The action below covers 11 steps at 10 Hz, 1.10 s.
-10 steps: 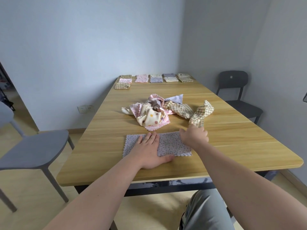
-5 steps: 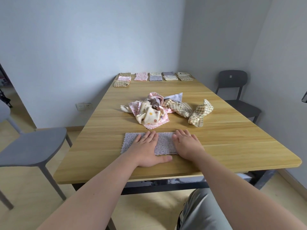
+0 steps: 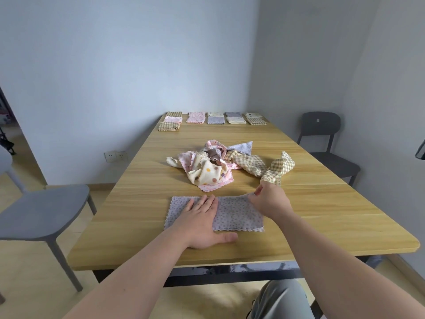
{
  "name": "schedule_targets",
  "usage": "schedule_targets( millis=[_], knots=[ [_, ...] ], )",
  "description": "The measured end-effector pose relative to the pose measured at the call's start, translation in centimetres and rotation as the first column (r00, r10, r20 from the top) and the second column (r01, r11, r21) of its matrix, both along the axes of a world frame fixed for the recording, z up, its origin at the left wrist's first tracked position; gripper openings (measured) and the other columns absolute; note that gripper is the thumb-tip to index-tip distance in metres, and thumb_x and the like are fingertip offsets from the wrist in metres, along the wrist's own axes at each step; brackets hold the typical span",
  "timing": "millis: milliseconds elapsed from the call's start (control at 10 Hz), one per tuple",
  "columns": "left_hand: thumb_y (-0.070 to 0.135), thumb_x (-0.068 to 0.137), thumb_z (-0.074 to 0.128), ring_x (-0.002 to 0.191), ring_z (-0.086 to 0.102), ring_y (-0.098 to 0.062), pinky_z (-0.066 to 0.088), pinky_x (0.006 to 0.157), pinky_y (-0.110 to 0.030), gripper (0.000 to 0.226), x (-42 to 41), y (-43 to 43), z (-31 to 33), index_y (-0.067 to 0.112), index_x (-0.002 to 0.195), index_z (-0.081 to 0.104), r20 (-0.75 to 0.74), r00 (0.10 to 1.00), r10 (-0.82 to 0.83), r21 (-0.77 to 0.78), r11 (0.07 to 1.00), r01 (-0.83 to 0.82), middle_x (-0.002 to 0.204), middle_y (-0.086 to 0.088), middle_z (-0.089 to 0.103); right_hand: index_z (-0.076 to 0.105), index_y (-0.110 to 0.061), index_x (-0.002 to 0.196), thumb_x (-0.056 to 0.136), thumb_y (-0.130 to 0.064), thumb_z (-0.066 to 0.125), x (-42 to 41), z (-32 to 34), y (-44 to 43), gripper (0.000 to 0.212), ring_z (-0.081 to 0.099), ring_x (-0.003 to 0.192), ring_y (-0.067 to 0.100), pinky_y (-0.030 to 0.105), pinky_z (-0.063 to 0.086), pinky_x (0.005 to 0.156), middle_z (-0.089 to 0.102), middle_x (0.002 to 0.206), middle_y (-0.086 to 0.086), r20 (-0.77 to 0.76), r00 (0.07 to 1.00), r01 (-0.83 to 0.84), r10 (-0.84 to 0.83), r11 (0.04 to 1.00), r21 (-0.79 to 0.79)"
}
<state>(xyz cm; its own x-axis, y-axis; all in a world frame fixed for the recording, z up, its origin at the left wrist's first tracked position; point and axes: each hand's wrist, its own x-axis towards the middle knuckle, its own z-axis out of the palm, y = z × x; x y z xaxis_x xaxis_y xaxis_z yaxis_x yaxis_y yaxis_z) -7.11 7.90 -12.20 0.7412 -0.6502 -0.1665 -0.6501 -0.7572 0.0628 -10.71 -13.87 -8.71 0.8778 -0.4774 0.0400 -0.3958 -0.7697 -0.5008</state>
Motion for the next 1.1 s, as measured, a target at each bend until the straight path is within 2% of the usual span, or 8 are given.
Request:
schedule_targets(
  millis=[100, 300, 500, 600, 700, 800, 900, 1100],
  knots=[
    [0.103, 0.067, 0.016, 0.153, -0.021, -0.014, -0.009, 0.126, -0.045, 0.130, 0.0, 0.1, 0.0, 0.018, 0.159, -0.017, 0.000, 1.000, -0.003, -0.008, 1.000, 0.003, 0.166, 0.002, -0.024, 0.049, -0.010, 0.068, 0.099, -0.043, 0.057, 0.2, 0.7, 0.0, 0.046, 0.049, 0.055, 0.017, 0.026, 0.037, 0.049, 0.051, 0.063, 0.001, -0.076, 0.995, 0.070, -0.063, 0.992, 0.104],
    [0.102, 0.067, 0.016, 0.154, -0.020, -0.015, -0.009, 0.126, -0.046, 0.129, -0.1, 0.1, 0.1, 0.018, 0.159, -0.017, -0.006, 1.000, -0.002, -0.002, 1.000, 0.002, 0.166, 0.001, -0.024, 0.045, -0.013, 0.062, 0.100, -0.044, 0.055, 0.6, 0.4, -0.1, 0.050, 0.043, 0.053, 0.017, 0.027, 0.034, 0.050, 0.044, 0.058, -0.001, -0.056, 0.992, 0.124, -0.113, 0.952, 0.279],
    [0.100, 0.069, 0.018, 0.154, -0.020, -0.015, -0.009, 0.126, -0.046, 0.127, -0.2, 0.0, 0.3, 0.017, 0.159, -0.017, -0.003, 1.000, 0.000, -0.005, 1.000, 0.000, 0.167, 0.001, -0.023, 0.074, -0.017, 0.099, 0.098, -0.042, 0.062, -0.2, 1.1, 0.3, 0.027, 0.059, 0.089, 0.023, 0.034, 0.047, 0.079, 0.064, 0.087, 0.003, 0.036, 0.995, 0.058, -0.089, 0.855, 0.515],
    [0.100, 0.069, 0.018, 0.154, -0.020, -0.015, -0.009, 0.126, -0.047, 0.127, -0.3, 0.0, 0.3, 0.018, 0.159, -0.017, -0.005, 1.000, 0.000, -0.002, 1.000, 0.000, 0.167, 0.001, -0.023, 0.075, -0.015, 0.083, 0.096, -0.041, 0.066, -0.2, 1.1, 0.1, 0.031, 0.055, 0.081, 0.021, 0.032, 0.042, 0.069, 0.065, 0.089, 0.005, 0.036, 0.993, 0.073, -0.113, 0.820, 0.568],
    [0.101, 0.068, 0.017, 0.154, -0.020, -0.015, -0.009, 0.126, -0.046, 0.128, -0.3, 0.1, 0.2, 0.018, 0.159, -0.017, -0.008, 1.000, 0.000, -0.003, 1.000, 0.000, 0.167, 0.001, -0.023, 0.078, -0.009, 0.086, 0.096, -0.042, 0.065, -0.2, 1.3, 0.3, 0.036, 0.056, 0.075, 0.018, 0.029, 0.041, 0.062, 0.073, 0.091, 0.006, 0.005, 0.993, 0.101, -0.122, 0.841, 0.532],
    [0.101, 0.068, 0.018, 0.154, -0.020, -0.015, -0.010, 0.126, -0.046, 0.128, -0.3, 0.1, 0.2, 0.018, 0.160, -0.017, -0.006, 1.000, 0.002, -0.005, 1.000, -0.002, 0.167, 0.001, -0.022, 0.079, -0.004, 0.096, 0.098, -0.046, 0.061, -0.1, 1.6, 0.5, 0.046, 0.049, 0.063, 0.016, 0.028, 0.039, 0.056, 0.061, 0.072, 0.002, -0.045, 0.991, 0.130, -0.123, 0.872, 0.472],
    [0.100, 0.069, 0.018, 0.154, -0.020, -0.015, -0.010, 0.126, -0.046, 0.128, -0.3, 0.0, 0.3, 0.017, 0.160, -0.017, -0.002, 1.000, 0.000, -0.005, 1.000, 0.000, 0.167, 0.001, -0.022, 0.069, 0.002, 0.107, 0.099, -0.051, 0.056, 0.0, 1.5, 0.6, 0.055, 0.048, 0.061, 0.017, 0.029, 0.041, 0.054, 0.052, 0.071, 0.003, -0.099, 0.991, 0.126, -0.095, 0.910, 0.394],
    [0.101, 0.068, 0.017, 0.154, -0.020, -0.015, -0.010, 0.126, -0.046, 0.129, -0.3, 0.1, 0.3, 0.017, 0.160, -0.016, -0.005, 1.000, 0.003, -0.008, 1.000, -0.003, 0.167, 0.001, -0.022, 0.064, -0.004, 0.114, 0.098, -0.055, 0.054, -0.1, 1.3, 0.6, 0.054, 0.052, 0.061, 0.018, 0.029, 0.041, 0.054, 0.056, 0.070, 0.003, -0.115, 0.987, 0.142, -0.110, 0.931, 0.336]
  ],
)
